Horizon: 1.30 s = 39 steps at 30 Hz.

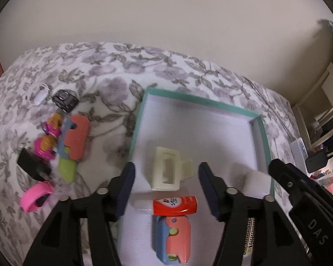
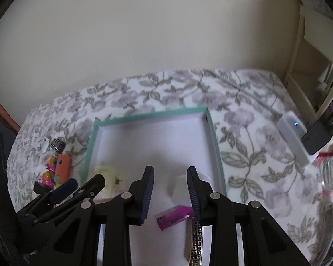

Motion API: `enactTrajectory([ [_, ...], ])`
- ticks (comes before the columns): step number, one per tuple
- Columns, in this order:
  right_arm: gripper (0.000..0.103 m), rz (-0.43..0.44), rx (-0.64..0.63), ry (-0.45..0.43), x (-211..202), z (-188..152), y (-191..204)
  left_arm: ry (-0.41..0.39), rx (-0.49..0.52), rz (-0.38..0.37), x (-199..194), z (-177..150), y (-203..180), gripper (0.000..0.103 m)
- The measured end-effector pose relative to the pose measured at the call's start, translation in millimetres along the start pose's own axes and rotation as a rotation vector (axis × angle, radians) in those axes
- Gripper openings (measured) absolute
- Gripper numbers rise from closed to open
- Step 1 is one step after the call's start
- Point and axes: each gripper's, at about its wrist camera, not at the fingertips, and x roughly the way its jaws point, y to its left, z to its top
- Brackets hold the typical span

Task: Organize rigid objects
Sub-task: 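Open both tools to drop the hair clip and charger into the tray, then move the right tool back to the pile and grasp the pink watch band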

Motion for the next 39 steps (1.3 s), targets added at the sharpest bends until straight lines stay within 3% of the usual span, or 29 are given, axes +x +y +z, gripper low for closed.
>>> enactTrajectory([
  [5, 0.051, -0.004, -0.016, -0.058, -20.0, 7.4, 5.7, -0.016, -0.012, 0.03, -19.0, 9.5, 6.8, 0.065],
  [8, 0.061, -0.004, -0.016, -0.082, -27.4, 10.6, 7.5, -0.021, -0.034, 0.038, -29.8, 14.1, 13.9, 0.08],
  [16, 0.07, 0.016, 0.001, -0.079, -23.6, 10.7, 7.4, -0.019, -0.081, 0.09, -38.9, 15.7, 32.4, 0.086],
  [26, 0.08, 0.022, 0.018, -0.058, -15.6, 8.3, 13.2, 0.01, -0.129, 0.135, -34.9, 11.2, 56.0, 0.087],
  [30, 0.089, 0.053, -0.021, -0.047, -9.8, 5.8, 31.3, 0.005, -0.16, 0.158, -37.4, 13.1, 74.0, 0.088],
  [33, 0.095, 0.046, -0.067, -0.035, -3.1, 1.6, 48.3, 0.018, -0.201, 0.182, -37.9, 13.3, 94.2, 0.099],
  [35, 0.103, 0.062, -0.089, -0.031, 1.3, -2.1, 60.7, 0.023, -0.235, 0.201, -39.3, 12.5, 108.6, 0.1],
  [39, 0.103, 0.107, -0.123, -0.02, 8.0, -9.6, 84.6, 0.025, -0.289, 0.246, -48.0, 10.9, 138.1, 0.1],
])
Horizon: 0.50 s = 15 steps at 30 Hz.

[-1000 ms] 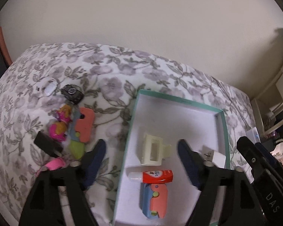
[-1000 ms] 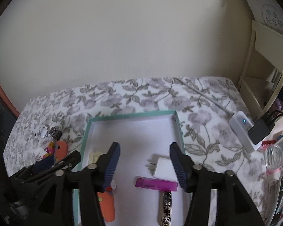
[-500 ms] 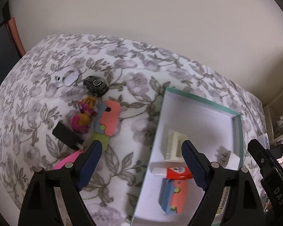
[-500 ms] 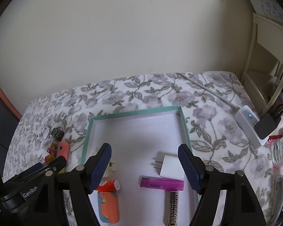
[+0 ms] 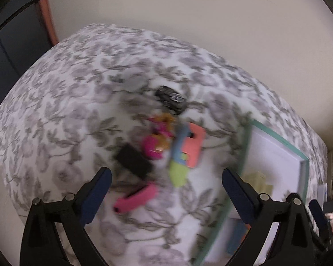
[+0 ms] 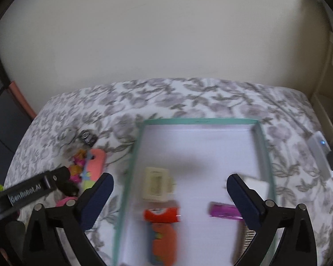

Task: Organize rigid objects
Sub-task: 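Move the right tool back to the pile and grasp the pink watch band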

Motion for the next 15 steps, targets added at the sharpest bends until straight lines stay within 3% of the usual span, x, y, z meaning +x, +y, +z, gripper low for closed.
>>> enactTrajectory([
  [8, 0.103, 0.083, -0.056, 0.041, 15.3, -9.4, 49.3, -0.025, -0.117, 0.109, -9.5, 11.9, 65.1, 0.1],
  [15, 0.103, 0.132, -0.13, 0.083, 30.9, -21.5, 92.0, 0.04, -0.183, 0.142, 13.4, 8.5, 106.8, 0.1],
])
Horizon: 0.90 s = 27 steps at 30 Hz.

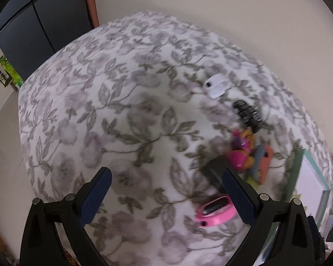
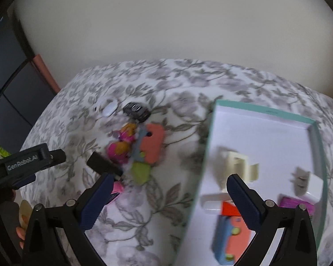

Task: Organize rigid objects
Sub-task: 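Move the right tool back to the pile and grasp the pink watch band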

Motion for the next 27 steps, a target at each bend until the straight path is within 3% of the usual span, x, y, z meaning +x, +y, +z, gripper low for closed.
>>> enactTrajectory([
  [9, 0.103, 0.06, -0.093, 0.059, 25.4, -12.6, 36.3, 0.105, -0.061, -0.011, 31.8, -1.6, 20.9, 0.1],
  [21, 0.103, 0.089, -0.268, 0.125, 53.2, -36.0, 80.5, 0.156, -0.18, 0.026, 50.1, -7.8, 55.0, 0.1],
  [27, 0.103, 0.107, -0.265, 0.131, 62.0, -39.8, 86.9, 0.184, -0.18, 0.018, 58.3, -7.2, 59.8, 0.1],
])
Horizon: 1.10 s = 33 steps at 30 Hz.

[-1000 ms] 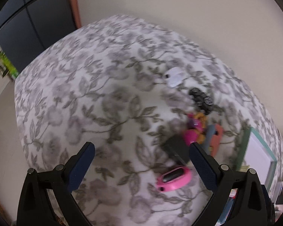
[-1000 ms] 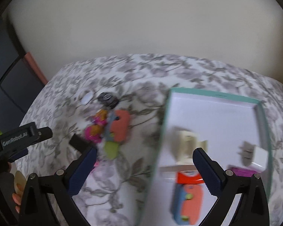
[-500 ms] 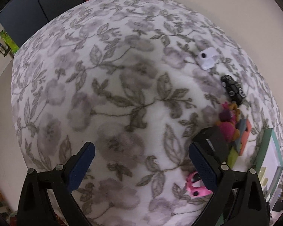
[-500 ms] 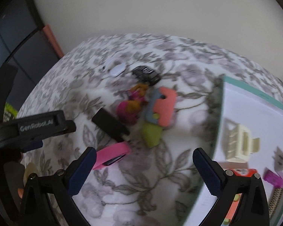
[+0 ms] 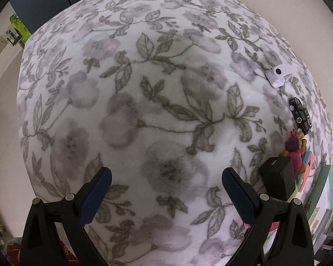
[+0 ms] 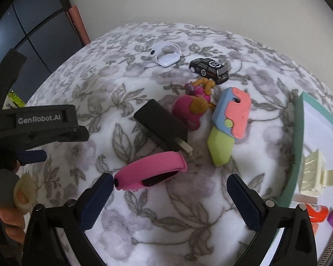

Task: Organize rigid objects
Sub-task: 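Move the right tool back to the pile and grasp the pink watch band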

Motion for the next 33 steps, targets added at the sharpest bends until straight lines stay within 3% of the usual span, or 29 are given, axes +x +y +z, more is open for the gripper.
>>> enactTrajectory([
  [5, 0.102, -0.007, -0.016, -0.007, 5.5, 0.4, 7.9, 0.0, 0.019, -0.009, 0.7, 0.5, -2.9, 0.1],
  [17, 0.071, 0.096, 0.036, -0.026, 8.5, 1.7, 8.7, 0.006, 0.059, -0.048, 5.4, -0.2, -13.2, 0.1],
  [33, 0.071, 0.094, 0.151, -0.058, -12.6, 4.3, -38.0, -0.024, 0.123, -0.239, 8.0, -9.7, -48.2, 0.1],
])
